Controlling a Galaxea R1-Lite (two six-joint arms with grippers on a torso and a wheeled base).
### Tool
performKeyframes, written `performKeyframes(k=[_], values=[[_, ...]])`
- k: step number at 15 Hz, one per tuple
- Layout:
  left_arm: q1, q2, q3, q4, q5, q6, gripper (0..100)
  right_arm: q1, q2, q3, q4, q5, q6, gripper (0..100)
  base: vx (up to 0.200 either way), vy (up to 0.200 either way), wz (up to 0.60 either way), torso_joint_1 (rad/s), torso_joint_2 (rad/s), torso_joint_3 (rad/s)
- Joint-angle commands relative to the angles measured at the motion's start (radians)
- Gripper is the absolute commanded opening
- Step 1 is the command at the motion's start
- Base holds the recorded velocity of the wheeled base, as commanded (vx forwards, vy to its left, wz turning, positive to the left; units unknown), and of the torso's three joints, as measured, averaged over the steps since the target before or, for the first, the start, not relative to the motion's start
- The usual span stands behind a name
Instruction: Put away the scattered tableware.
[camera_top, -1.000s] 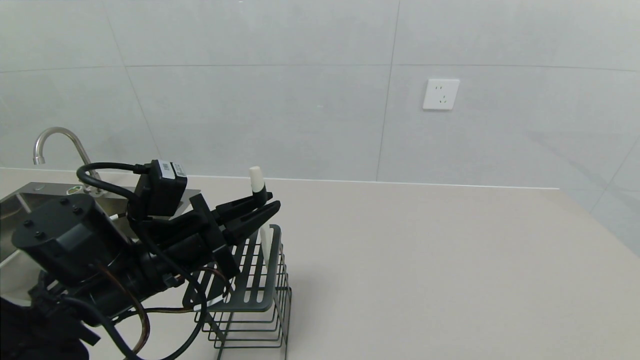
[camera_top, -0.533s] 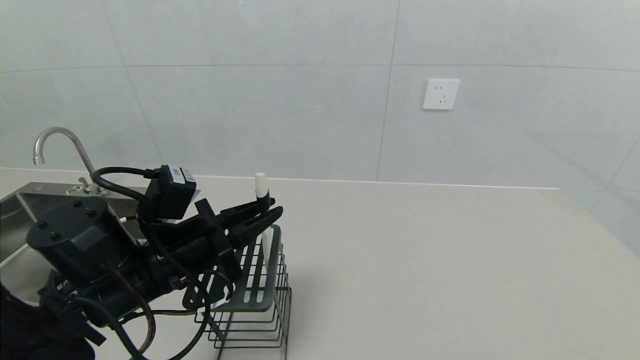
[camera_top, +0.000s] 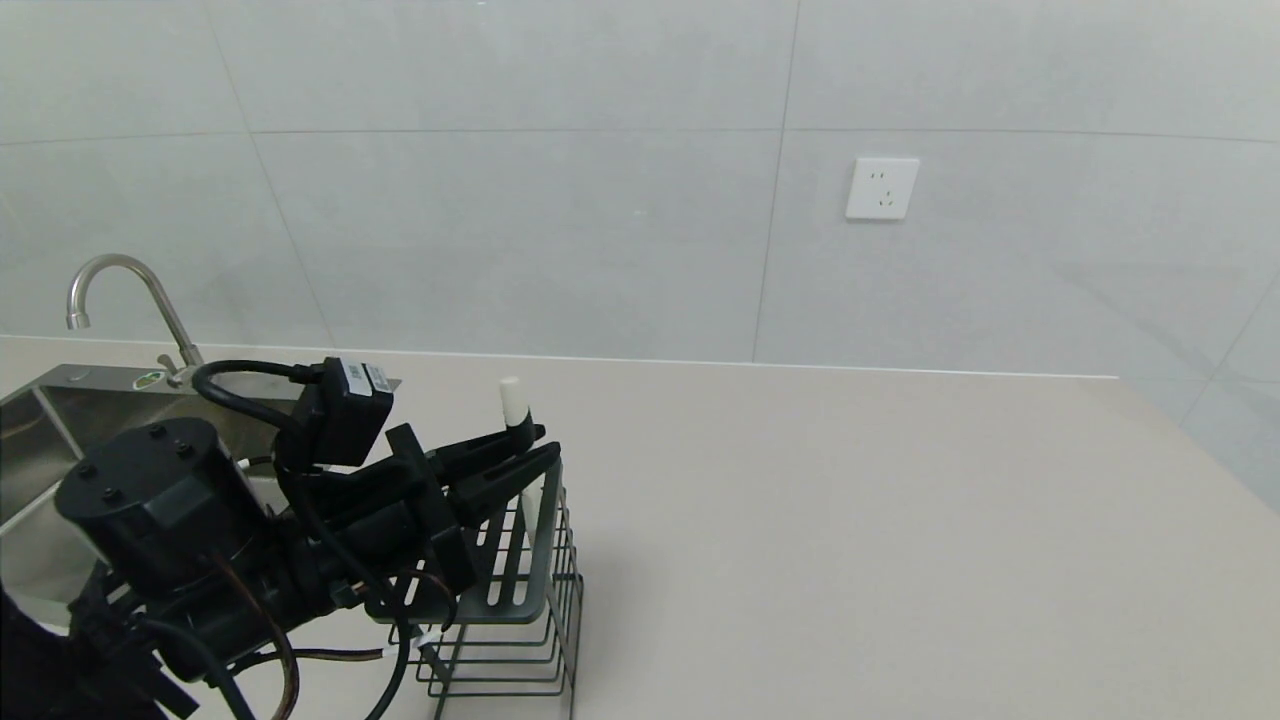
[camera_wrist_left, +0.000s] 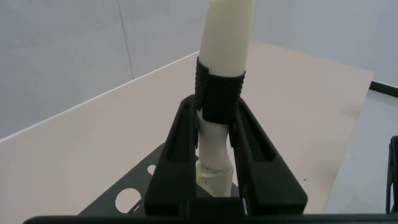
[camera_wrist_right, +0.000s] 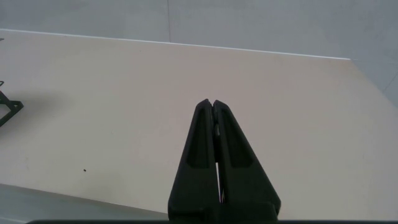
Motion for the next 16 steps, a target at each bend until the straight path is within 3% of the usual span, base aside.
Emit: performKeyframes(k=[1, 2, 8, 12, 16], values=[[0.003, 0.000, 0.011, 0.000, 0.000, 0.001, 0, 0.000, 0.002, 0.000, 0.000, 0.000, 0.000, 0, 0.000, 0.000, 0.00, 0.000, 0.00, 0.000], [0.003, 0.002, 0.011, 0.000, 0.000, 0.001, 100, 0.000, 0.002, 0.000, 0.000, 0.000, 0.000, 0, 0.000, 0.000, 0.00, 0.000, 0.00, 0.000], [0.003, -0.074, 0.018, 0.003, 0.000, -0.001, 100, 0.000, 0.002, 0.000, 0.000, 0.000, 0.000, 0, 0.000, 0.000, 0.00, 0.000, 0.00, 0.000], [0.020, -0.098, 0.090, 0.006, 0.000, 0.001, 100, 0.000, 0.002, 0.000, 0.000, 0.000, -0.002, 0, 0.000, 0.000, 0.00, 0.000, 0.00, 0.000], [0.023, -0.026, 0.044, 0.000, 0.000, -0.002, 100, 0.000, 0.002, 0.000, 0.000, 0.000, -0.002, 0, 0.000, 0.000, 0.00, 0.000, 0.00, 0.000]])
